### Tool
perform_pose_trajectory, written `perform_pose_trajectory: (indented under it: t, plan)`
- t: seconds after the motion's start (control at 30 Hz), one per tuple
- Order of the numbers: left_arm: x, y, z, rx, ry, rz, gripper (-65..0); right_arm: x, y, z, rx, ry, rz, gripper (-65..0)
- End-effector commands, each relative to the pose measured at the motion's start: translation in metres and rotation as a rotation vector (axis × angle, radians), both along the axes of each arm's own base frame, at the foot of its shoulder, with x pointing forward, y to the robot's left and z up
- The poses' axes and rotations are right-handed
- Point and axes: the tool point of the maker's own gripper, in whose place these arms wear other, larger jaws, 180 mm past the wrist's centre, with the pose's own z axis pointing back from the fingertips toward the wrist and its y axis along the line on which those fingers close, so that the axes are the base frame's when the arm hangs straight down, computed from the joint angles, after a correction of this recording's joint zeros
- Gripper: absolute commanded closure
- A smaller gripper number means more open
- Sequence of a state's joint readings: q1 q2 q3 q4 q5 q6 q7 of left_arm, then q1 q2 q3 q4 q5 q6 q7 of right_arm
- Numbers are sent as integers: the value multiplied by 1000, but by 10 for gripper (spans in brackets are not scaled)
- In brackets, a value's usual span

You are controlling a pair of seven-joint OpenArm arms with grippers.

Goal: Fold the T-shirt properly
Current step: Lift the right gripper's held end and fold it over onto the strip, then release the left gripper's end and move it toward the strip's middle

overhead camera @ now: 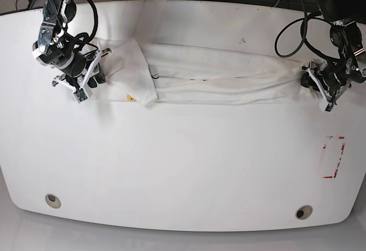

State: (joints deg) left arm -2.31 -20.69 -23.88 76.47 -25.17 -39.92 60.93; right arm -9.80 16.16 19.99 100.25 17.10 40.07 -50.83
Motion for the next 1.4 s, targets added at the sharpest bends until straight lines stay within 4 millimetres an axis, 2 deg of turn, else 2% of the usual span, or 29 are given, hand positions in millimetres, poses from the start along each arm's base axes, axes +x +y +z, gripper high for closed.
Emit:
perform_pose_trajectory:
  t: [0.0,0.1,0.27,0.33,0.53,0.6,0.7,0.9,1.03,1.23,1.37]
  plan:
    - [19,7,26,-48,-88,32,-250,8,-8,-2,15,-10,-20,-141]
    - [30,9,42,-94,-120,55,-279,9,-3,-11,44,-3,-19,-141]
    - [34,20,61,-156,-151,110,-410,7,0,-24,75,17,-19,-140]
    - [35,23,66,-175,-165,124,-439,5,0,-28,79,26,-22,-140]
    - [35,26,69,-182,-170,133,-446,6,0,-27,79,23,-22,-140]
    - [31,38,68,-144,-153,144,-446,6,-1,-27,77,23,-21,-140]
    - [25,43,63,-113,-126,151,-449,6,-1,-27,77,23,-21,-140]
    - [9,46,47,-86,-74,155,-451,6,-1,-27,77,23,-21,-138]
    - [4,46,41,-90,-70,160,-453,7,-1,-26,77,20,-21,-138]
    - [-5,46,20,-141,-10,193,-453,7,0,-26,79,18,-21,-138]
    - [-8,53,14,-156,2,215,-453,7,0,-26,79,18,-21,-138]
